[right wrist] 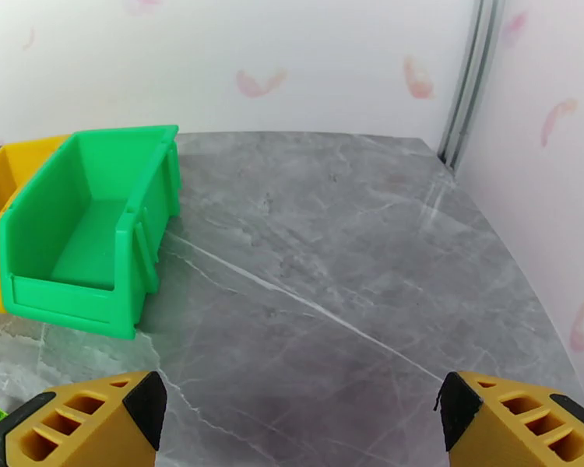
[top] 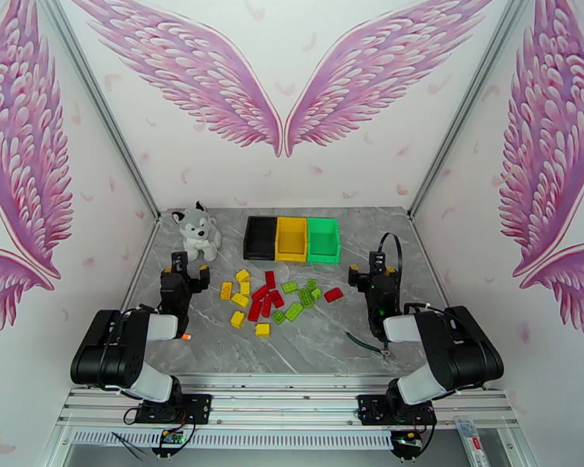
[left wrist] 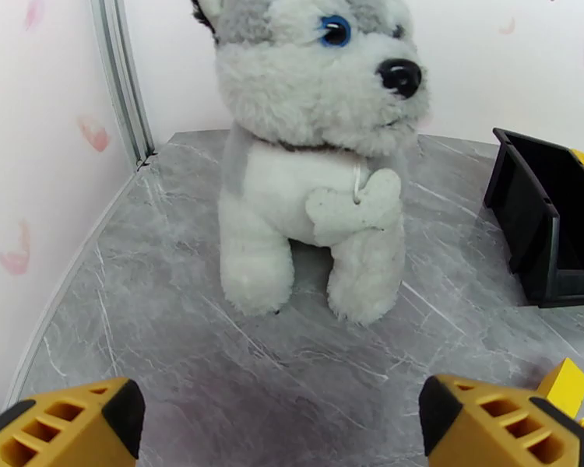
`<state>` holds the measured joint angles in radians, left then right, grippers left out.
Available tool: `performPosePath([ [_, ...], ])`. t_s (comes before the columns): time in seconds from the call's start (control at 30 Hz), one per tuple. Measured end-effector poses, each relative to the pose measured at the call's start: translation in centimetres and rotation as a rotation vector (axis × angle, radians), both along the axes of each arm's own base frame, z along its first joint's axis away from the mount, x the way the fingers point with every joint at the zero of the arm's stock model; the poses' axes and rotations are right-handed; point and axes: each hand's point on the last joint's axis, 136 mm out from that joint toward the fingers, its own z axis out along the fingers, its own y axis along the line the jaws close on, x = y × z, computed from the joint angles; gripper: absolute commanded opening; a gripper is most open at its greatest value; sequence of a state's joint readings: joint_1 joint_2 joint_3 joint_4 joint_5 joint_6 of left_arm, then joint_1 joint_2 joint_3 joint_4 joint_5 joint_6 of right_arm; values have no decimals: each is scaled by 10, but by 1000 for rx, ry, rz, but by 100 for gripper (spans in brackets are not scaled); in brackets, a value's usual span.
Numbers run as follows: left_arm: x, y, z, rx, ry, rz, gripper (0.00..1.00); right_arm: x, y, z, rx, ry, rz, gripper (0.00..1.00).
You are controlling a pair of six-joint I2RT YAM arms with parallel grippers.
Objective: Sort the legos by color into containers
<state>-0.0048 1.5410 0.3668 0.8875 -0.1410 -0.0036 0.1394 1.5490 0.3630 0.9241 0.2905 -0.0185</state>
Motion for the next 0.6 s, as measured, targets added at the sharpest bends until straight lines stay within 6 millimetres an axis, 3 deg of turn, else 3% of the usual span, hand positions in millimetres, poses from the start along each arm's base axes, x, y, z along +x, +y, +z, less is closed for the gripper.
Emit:
performPosePath([
  [0.6,0,0,0,-5,0,-8,99,1,3,0,21,-1,18,99],
])
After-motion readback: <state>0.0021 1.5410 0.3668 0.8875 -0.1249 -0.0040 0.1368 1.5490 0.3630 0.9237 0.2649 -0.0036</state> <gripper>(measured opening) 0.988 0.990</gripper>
